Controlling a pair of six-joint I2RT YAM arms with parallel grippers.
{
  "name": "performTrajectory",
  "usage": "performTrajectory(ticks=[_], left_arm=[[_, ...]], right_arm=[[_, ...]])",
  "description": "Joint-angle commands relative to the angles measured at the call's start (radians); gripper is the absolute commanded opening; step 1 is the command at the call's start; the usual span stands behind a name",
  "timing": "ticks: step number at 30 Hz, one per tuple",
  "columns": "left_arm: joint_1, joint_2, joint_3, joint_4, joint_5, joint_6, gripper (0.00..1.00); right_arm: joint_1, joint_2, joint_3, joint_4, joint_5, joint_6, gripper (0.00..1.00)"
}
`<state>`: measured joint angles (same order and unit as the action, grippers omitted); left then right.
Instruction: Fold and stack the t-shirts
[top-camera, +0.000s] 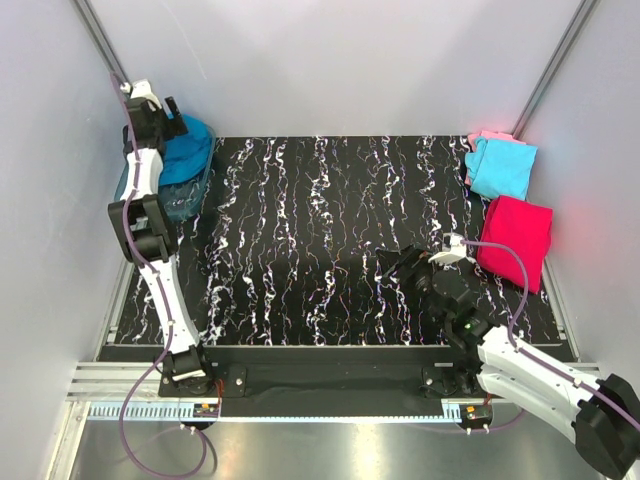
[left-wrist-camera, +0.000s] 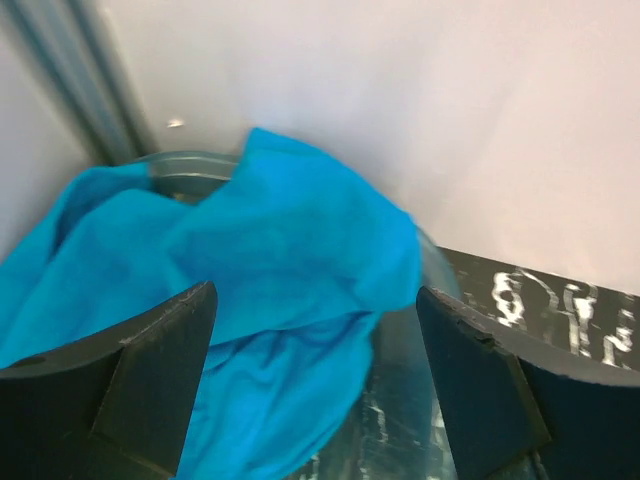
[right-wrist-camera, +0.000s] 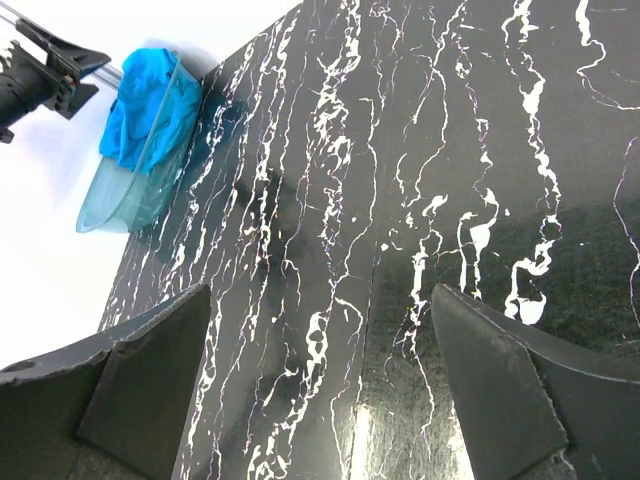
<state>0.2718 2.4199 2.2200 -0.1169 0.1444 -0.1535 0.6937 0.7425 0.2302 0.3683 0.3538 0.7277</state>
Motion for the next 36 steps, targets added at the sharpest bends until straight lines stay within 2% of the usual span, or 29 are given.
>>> performTrajectory(ticks=[1, 4, 6, 8, 14, 21, 26, 31, 34, 35, 36], left_arm=[[0.032, 0.057, 0.064, -0.052, -0.112, 0.026, 0.87], [0.046, 0.068, 0.087, -0.041, -0.141, 0.028, 0.90], [0.067, 0.076, 0.090, -0.020, -0.193, 0.006, 0.96], [0.082, 0.080, 0.087, 0.005, -0.151, -0.044, 0.98], [0.093, 0.107, 0.047, 0.085, -0.108, -0.035, 0.98], [0.093, 0.153, 0.089, 0.105, -0.094, -0.049, 0.98], [0.095, 0.176, 0.160, -0.004, -0.092, -0.069, 0.98], [0.099, 0.186, 0.193, -0.099, -0.169, -0.066, 0.96], [0.115, 0.191, 0.207, -0.157, -0.163, -0.096, 0.87], [0.119, 0.192, 0.205, -0.167, -0.160, -0.106, 0.79], [0.127, 0.191, 0.205, -0.174, -0.161, -0.124, 0.61]], right_arm=[[0.004, -0.008, -0.003, 0.011, 0.039, -0.014, 0.98], [0.004, 0.003, 0.000, 0.017, 0.040, -0.016, 0.98], [0.004, 0.003, -0.002, 0.017, 0.043, -0.014, 0.98], [0.004, -0.008, -0.003, 0.017, 0.043, -0.008, 0.98], [0.004, -0.042, -0.020, 0.021, 0.047, -0.010, 0.98], [0.003, -0.051, -0.025, 0.021, 0.056, -0.008, 0.98], [0.004, -0.071, -0.029, 0.017, 0.063, -0.007, 0.98], [0.004, -0.095, -0.032, 0.011, 0.063, -0.002, 0.97], [0.004, -0.110, -0.032, 0.000, 0.062, 0.001, 0.97], [0.004, -0.118, -0.032, -0.005, 0.062, 0.002, 0.97], [0.003, -0.136, -0.034, -0.008, 0.063, 0.001, 0.97]])
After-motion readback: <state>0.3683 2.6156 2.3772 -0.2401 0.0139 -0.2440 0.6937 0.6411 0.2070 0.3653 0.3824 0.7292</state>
